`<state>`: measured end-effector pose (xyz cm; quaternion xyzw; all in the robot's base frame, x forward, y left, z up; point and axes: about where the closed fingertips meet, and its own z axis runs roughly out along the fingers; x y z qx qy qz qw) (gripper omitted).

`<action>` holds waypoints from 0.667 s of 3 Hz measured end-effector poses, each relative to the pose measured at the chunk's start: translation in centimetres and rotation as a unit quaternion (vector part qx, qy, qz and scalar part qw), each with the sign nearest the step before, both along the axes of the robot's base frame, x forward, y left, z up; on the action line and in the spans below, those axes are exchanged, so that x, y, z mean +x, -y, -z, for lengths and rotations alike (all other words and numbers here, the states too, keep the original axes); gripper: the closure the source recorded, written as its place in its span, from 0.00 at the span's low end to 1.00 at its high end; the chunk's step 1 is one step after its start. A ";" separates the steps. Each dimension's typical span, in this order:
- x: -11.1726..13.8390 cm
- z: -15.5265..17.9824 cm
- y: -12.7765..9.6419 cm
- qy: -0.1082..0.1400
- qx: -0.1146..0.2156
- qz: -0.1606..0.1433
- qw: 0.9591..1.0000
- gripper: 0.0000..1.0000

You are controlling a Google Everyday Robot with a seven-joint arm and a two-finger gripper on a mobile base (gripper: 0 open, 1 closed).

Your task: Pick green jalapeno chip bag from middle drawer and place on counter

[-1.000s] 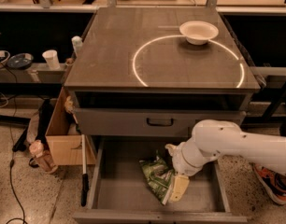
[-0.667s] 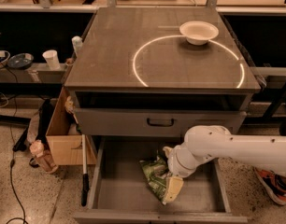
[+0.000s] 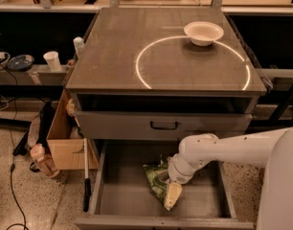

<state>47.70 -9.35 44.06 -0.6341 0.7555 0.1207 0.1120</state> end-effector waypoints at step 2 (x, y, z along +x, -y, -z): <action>0.1 1.5 -0.4 0.000 -0.005 -0.001 1.000 0.00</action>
Offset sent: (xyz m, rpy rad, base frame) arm 0.0054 0.0084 -0.0332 -0.0237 0.0054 0.0061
